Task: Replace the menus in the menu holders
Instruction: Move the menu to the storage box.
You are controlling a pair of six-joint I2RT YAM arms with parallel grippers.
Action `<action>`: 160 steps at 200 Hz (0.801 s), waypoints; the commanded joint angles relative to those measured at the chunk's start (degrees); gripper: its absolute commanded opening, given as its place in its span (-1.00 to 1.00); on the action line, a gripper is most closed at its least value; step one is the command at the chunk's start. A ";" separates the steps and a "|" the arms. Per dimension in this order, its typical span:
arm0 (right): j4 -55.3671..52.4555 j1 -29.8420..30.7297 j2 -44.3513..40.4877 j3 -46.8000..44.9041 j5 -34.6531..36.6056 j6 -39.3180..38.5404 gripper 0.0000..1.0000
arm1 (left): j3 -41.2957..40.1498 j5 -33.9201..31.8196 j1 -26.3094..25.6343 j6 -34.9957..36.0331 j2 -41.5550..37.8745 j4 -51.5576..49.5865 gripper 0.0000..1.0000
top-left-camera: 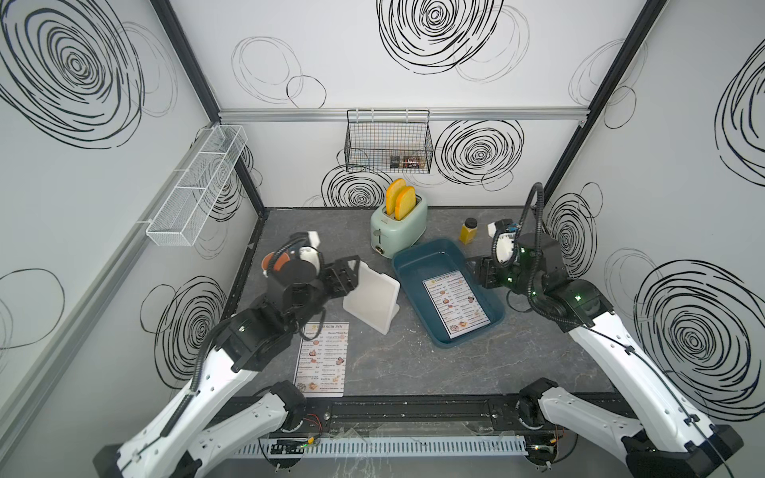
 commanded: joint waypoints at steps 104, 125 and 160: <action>2.31 -6.31 35.45 -3.92 4.15 -1.57 0.62 | -6.02 -0.68 -25.13 -6.79 29.62 13.55 0.81; 3.53 -5.59 36.49 -4.50 7.28 0.35 0.65 | -6.81 0.34 -24.33 -7.01 32.83 17.70 0.84; 4.00 -4.30 36.46 -6.39 11.96 3.93 0.72 | -6.94 2.92 -21.56 -8.58 38.57 22.31 0.81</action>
